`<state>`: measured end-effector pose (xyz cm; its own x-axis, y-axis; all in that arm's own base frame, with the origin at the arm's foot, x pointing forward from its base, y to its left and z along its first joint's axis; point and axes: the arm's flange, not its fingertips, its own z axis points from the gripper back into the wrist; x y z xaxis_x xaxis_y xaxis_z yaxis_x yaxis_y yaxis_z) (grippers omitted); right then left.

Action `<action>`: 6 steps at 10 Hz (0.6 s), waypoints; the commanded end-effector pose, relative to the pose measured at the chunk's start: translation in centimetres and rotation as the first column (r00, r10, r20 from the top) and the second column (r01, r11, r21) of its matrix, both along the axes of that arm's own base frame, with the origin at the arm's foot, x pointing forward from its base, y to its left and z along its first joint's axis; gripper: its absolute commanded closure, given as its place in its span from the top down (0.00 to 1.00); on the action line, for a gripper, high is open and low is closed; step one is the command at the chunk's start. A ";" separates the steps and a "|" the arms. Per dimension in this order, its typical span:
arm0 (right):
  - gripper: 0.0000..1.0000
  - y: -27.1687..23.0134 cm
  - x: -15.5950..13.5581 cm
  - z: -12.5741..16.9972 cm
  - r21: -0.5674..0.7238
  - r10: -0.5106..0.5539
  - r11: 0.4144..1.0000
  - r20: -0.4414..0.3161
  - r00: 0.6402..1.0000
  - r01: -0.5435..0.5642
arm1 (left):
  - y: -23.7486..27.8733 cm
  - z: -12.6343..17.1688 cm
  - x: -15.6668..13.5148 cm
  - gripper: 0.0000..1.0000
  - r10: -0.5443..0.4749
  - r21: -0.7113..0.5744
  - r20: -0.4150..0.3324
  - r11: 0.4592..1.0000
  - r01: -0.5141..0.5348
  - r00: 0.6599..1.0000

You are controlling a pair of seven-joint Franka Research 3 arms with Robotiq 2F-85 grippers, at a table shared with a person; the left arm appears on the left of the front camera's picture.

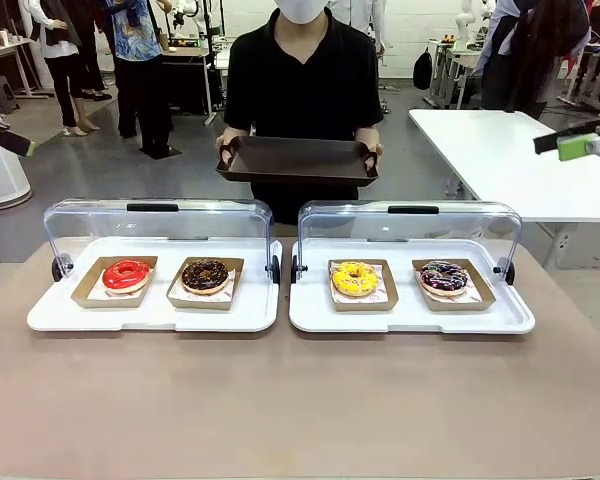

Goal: Provide the desired donut to the person.
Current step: Pick up and lift the Paper togo box containing the Donut pointed at by the person.

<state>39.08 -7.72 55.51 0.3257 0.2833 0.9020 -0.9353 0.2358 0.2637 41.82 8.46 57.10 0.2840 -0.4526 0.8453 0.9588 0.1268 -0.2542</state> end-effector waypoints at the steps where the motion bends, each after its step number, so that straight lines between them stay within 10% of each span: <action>1: 1.00 -0.2 -0.3 0.6 -0.029 -0.031 0.999 0.031 0.999 0.032 | 1.0 0.9 -0.2 1.00 0.003 -0.014 0.066 1.000 -0.002 0.998; 6: 1.00 -2.3 -2.0 0.9 -0.036 -0.108 0.993 0.062 0.992 0.111 | 4.0 0.6 -2.4 1.00 0.138 0.051 0.132 0.988 -0.146 0.982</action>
<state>37.57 -10.42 56.87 0.3280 0.3026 0.8949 -0.9104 0.3540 0.2140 39.88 13.03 58.33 0.2553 -0.4602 0.8503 0.9561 0.2511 -0.1512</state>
